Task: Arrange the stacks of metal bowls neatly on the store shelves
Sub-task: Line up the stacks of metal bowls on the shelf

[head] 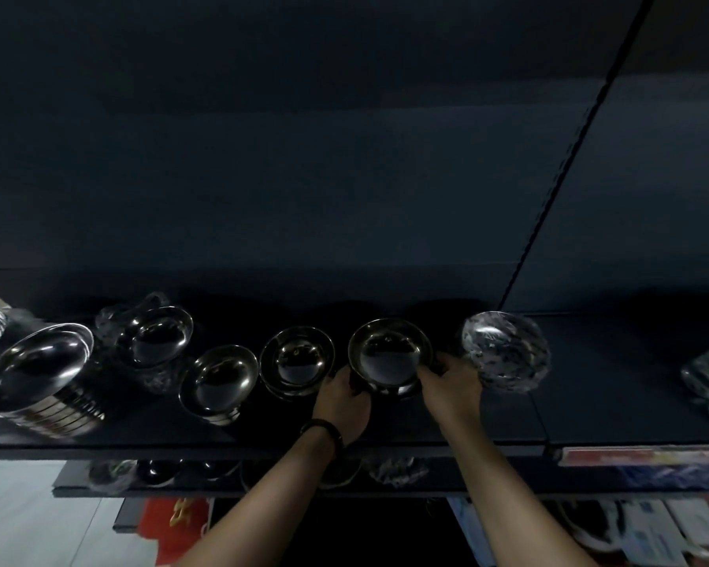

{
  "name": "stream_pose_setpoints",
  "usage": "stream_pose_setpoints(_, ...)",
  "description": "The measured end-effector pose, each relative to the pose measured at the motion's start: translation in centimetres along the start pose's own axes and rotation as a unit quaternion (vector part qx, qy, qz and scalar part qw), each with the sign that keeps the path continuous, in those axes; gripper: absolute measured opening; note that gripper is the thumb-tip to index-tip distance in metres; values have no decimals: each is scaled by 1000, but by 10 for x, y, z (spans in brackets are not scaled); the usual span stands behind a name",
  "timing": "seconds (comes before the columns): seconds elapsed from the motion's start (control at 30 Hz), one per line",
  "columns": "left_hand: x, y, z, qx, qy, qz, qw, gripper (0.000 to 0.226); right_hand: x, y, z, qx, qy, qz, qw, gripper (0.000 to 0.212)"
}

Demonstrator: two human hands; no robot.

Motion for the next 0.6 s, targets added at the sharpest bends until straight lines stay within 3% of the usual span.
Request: stream_pose_setpoints(0.6,-10,-14,12,-18,-45,8,999,54,-7,8,10,23,-61,-54,996,24)
Point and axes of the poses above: each hand's wrist, its own y-axis towards the middle knuckle, its own z-axis out of the palm, x = y × z, the point moved 8 cm from there along y, towards the middle knuckle, and after that the axes turned 2 degrees about z, right-handed, at the moved point
